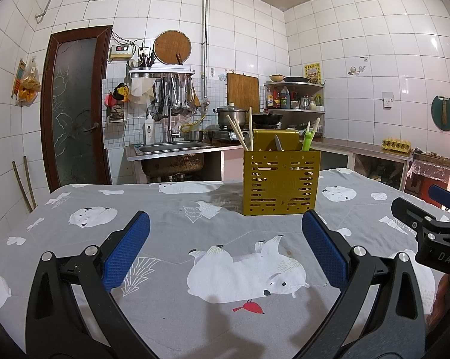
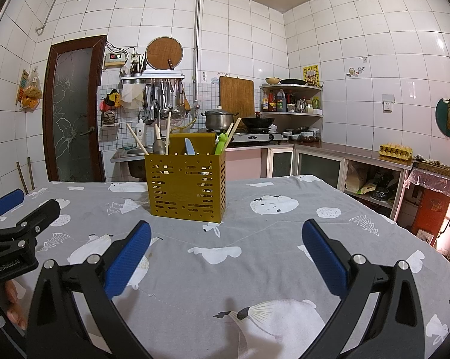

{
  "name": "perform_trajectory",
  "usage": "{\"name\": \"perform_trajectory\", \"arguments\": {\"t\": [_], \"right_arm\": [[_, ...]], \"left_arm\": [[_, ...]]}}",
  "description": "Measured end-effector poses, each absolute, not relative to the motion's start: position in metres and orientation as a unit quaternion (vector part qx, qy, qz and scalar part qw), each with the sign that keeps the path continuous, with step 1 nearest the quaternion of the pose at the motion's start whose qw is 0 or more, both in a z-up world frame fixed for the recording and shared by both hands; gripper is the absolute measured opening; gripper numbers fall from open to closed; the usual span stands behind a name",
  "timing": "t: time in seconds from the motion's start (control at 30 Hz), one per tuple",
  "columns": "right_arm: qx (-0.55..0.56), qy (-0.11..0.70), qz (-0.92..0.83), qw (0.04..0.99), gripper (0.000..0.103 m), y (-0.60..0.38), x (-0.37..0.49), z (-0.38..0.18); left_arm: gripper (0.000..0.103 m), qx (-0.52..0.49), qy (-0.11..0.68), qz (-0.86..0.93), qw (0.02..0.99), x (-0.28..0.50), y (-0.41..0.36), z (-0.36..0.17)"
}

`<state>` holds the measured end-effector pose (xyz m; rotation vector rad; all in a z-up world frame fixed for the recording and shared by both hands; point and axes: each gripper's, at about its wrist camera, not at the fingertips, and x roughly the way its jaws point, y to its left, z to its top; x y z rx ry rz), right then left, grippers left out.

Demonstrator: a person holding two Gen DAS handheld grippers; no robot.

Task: Organize utensils

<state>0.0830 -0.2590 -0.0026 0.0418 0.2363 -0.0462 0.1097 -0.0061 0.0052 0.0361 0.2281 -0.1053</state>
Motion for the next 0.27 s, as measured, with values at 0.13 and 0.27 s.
{"name": "perform_trajectory", "arguments": {"t": [0.13, 0.27], "right_arm": [[0.021, 0.118, -0.023, 0.993, 0.099, -0.2599, 0.0834, -0.0026], [0.021, 0.118, -0.023, 0.993, 0.099, -0.2595, 0.0830, -0.0027]], "left_arm": [[0.098, 0.017, 0.116, -0.053, 0.992, 0.1102, -0.0060, 0.0049], [0.098, 0.015, 0.120, -0.052, 0.991, 0.1113, -0.0059, 0.0085]]}}
